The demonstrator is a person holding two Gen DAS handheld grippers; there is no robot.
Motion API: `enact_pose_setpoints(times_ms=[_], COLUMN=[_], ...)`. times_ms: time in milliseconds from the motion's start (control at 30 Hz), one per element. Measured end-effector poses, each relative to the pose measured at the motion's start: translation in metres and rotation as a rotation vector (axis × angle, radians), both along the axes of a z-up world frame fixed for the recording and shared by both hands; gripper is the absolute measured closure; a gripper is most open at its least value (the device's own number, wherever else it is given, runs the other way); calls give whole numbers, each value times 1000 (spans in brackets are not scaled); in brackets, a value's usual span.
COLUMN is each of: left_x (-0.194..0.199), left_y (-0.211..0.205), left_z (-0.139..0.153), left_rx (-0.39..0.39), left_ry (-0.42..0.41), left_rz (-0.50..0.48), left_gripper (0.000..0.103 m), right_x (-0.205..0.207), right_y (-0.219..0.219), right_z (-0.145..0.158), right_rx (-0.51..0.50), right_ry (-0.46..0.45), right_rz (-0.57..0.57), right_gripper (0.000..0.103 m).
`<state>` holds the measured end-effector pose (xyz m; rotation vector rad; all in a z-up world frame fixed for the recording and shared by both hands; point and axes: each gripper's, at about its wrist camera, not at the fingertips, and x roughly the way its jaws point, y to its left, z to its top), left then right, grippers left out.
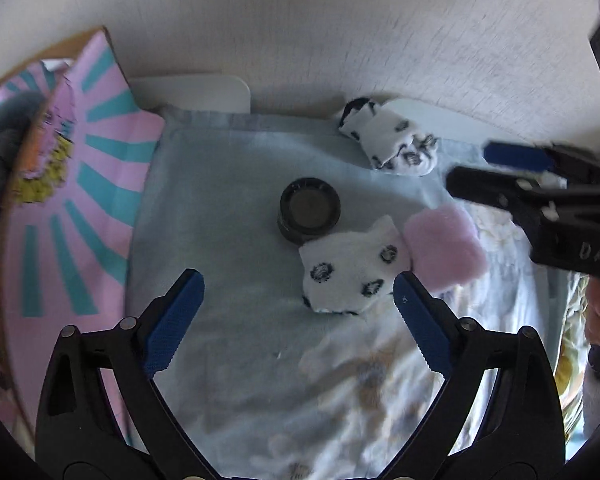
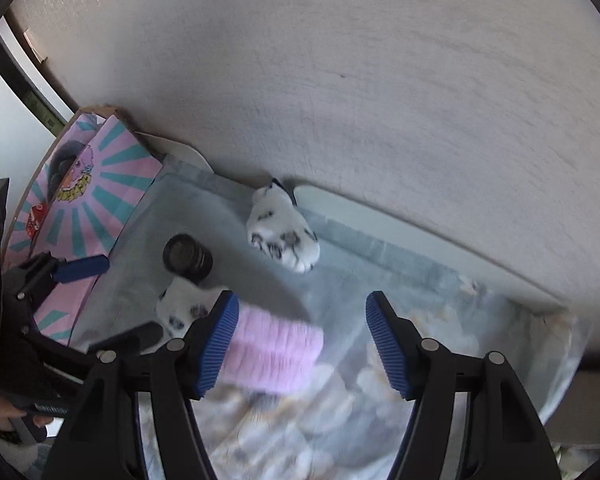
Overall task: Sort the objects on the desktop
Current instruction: 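Grasp a white print sock with the left tool while the right tool grasps the other sock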
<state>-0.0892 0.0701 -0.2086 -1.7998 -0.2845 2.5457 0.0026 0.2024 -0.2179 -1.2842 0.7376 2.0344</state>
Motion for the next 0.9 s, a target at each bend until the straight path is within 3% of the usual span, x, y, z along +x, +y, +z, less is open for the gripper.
enact_pose_setpoints(times_ms=[400,433,600,667,700,900], left_x=[-4,-4,-4,-4,-4,-1], left_y=[9,9,7,6,6,14], left_z=[-14,-14,-18,-17,-16,-9], left_rx=[46,60,158,206,231,211], left_ry=[23,24,19,15,15,14], left_rz=[14,16,29,33,34,26], left_gripper=[12,17,34,51,55,62], right_x=[-43,-45,-50,-49,-48,-43], right_y=[17,18,18,19,19,20], right_z=[-36,-37,-44,-46,-46,-44], right_rx=[24,24,43,39,39,39], right_ry=[-15,-14,-47,-54,-53,-36], right_rz=[141,150,165,167,167,159], right_gripper=[43,50,64,67,69,73])
